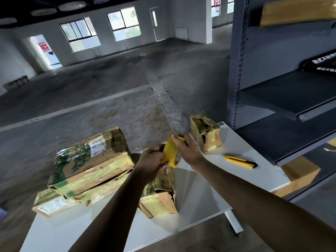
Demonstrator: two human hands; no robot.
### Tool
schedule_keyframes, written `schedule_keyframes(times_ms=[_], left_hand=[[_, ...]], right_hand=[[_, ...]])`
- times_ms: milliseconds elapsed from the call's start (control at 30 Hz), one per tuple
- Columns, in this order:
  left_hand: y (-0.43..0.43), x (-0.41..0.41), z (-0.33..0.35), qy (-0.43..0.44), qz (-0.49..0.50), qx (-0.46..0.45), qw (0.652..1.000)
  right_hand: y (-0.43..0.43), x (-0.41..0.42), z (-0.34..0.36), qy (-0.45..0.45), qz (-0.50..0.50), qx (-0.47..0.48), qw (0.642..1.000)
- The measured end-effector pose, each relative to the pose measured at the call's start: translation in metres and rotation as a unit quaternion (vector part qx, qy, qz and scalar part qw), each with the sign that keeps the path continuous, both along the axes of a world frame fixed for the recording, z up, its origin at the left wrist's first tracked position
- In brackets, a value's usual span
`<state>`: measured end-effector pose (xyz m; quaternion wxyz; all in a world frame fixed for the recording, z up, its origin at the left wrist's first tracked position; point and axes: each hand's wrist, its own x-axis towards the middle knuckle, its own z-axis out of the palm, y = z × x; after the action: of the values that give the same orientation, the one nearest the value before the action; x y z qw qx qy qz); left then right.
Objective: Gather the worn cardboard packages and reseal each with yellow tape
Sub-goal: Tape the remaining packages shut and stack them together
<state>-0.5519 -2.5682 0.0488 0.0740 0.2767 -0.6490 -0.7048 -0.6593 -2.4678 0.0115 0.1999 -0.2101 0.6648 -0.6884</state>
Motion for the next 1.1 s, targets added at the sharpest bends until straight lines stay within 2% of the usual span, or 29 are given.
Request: schedule_keyframes(times_ms=[200,300,367,433,500,600,667,767,933,1000,1100], left_hand=[[-0.002,-0.003,0.000,0.098,0.040,0.059,0.993],[-0.007,-0.005,-0.001,0.127,0.078,0.031,0.988],[-0.009,-0.007,-0.004,0.128,0.094,0.004,0.987],[-0.011,-0.007,-0.007,0.120,0.100,-0.049,0.986],[-0.013,-0.007,-0.009,0.098,0.104,-0.160,0.977],[-0.017,-0.006,-0.011,0.063,0.085,-0.341,0.934],[-0.020,-0.006,-0.012,0.048,0.080,-0.406,0.909],[-0.024,-0.005,-0.013,0.034,0.095,-0.387,0.916],[-0.018,-0.009,0.004,0.001,0.152,-0.216,0.964],[-0.018,-0.010,0.007,-0.053,0.142,-0.255,0.955],[-0.019,-0.010,0.008,-0.094,0.101,-0.371,0.918]], right_hand=[[0.002,0.001,0.009,-0.052,-0.012,-0.045,0.998],[0.001,0.004,0.003,0.027,-0.029,0.003,0.999],[-0.002,0.006,-0.003,0.072,0.046,0.040,0.995],[-0.004,0.009,-0.003,0.081,0.098,0.059,0.990],[-0.006,0.011,-0.003,0.059,0.108,0.041,0.992],[-0.006,0.011,-0.004,0.050,0.106,0.043,0.992],[-0.006,0.012,-0.003,0.056,0.110,0.049,0.991],[-0.007,0.013,0.000,0.075,0.113,0.053,0.989],[-0.007,0.016,-0.001,0.115,0.143,0.069,0.981],[-0.005,0.016,0.000,0.133,0.149,0.081,0.977],[-0.005,0.016,0.001,0.163,0.168,0.100,0.967]])
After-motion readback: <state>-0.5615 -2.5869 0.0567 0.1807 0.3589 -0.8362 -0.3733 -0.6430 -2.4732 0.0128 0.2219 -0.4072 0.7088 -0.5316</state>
